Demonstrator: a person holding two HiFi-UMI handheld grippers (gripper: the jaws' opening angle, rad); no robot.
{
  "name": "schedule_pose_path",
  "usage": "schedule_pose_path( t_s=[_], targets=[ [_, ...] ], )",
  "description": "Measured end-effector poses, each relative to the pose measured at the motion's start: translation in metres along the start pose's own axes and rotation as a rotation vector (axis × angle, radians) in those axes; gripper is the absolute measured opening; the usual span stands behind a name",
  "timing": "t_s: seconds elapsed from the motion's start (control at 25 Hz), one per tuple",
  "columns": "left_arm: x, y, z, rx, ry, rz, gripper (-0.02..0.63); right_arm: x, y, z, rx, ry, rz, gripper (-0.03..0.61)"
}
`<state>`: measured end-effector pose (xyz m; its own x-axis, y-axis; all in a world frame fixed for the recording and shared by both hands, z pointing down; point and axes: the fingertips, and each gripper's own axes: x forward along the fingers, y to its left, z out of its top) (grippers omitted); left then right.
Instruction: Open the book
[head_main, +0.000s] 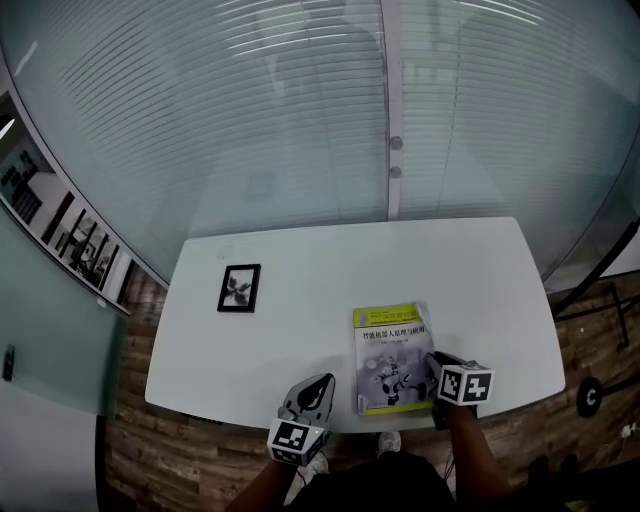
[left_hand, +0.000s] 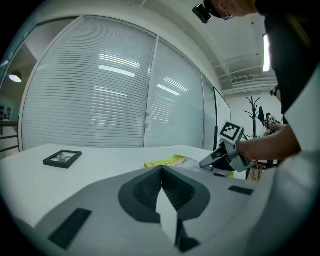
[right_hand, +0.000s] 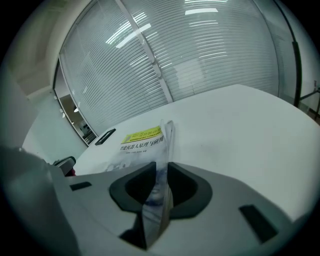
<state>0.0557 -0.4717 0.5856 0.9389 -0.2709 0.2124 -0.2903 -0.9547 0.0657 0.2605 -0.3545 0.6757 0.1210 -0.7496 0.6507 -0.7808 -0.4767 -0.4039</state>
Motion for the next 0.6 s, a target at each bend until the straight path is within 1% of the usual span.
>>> schedule_pose_path(
  t_s=[0.08, 0.24, 0.44, 0.6],
  targets=[
    [-0.006, 0.0, 0.0, -0.007, -0.011, -0.011, 0.009, -0.004, -0.001, 0.005, -0.01, -0.029, -0.028, 0.072],
    [-0.018, 0.004, -0.004, -0.027, -0.005, -0.032, 0.009, -0.012, 0.003, 0.011, -0.064, -0.068, -0.088, 0.049],
    [-0.026, 0.01, -0.001, -0.032, -0.022, -0.051, 0.009, -0.018, 0.014, 0.017, -0.128, -0.097, -0.132, 0.041],
    [-0.032, 0.012, -0.001, -0.029, -0.018, -0.078, 0.009, -0.024, 0.024, 0.022, -0.209, -0.114, -0.188, 0.038]
  ],
)
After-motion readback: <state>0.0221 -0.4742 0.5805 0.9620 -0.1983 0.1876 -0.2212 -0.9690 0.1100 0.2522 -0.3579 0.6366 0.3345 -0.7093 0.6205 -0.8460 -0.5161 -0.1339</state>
